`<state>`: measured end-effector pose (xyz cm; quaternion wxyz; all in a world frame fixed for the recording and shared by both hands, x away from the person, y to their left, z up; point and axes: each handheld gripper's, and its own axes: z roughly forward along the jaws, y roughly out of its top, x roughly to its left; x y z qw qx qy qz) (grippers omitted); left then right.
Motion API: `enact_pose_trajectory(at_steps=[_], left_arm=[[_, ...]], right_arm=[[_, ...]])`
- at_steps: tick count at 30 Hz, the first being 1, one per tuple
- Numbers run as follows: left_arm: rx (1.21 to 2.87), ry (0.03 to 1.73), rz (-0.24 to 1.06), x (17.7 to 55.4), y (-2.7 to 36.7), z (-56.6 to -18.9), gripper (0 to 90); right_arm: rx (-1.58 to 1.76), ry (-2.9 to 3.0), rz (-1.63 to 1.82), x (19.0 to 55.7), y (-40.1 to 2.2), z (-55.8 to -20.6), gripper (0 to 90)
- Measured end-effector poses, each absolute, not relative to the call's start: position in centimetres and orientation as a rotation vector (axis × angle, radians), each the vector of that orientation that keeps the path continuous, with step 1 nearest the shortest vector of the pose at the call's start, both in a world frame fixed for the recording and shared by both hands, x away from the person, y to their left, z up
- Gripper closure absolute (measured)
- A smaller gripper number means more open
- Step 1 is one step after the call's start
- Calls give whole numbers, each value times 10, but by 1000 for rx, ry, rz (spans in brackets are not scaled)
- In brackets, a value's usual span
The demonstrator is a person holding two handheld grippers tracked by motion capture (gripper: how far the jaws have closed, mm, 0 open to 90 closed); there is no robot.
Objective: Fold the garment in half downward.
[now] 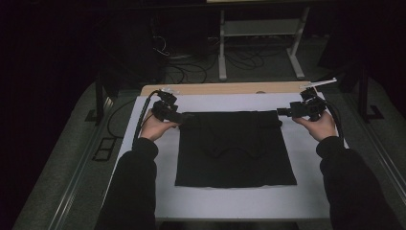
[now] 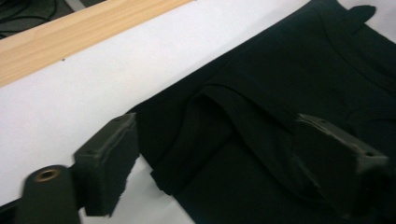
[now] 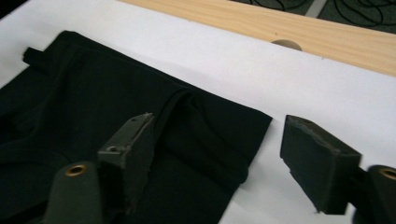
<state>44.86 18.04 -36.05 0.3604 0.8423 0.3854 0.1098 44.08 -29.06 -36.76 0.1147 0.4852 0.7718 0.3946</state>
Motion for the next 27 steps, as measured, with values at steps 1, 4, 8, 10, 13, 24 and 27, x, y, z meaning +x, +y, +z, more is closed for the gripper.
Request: enact_pose_trajectory(at_steps=[1,4,8,10,13,24,27], left_arm=[[2166,992,283,448,181,-360,111],[2164,1002,283,446,182,-360,57],[2164,1020,277,443,181,-361,0],[2144,1016,279,441,181,-361,0],[2125,1015,270,437,181,-359,0],[2111,964,276,424,180,-353,0],[2098,953,292,420,182,-354,0]], right_arm=[[1415,2261,1155,440,-290,-367,181],[1406,2251,1168,437,-288,-364,121],[1404,2239,1202,435,-288,-361,4],[1403,2234,1208,434,-287,-359,0],[1396,2246,1213,432,-285,-358,0],[1319,2305,1252,418,-273,-358,0],[1298,2317,1262,415,-270,-359,0]])
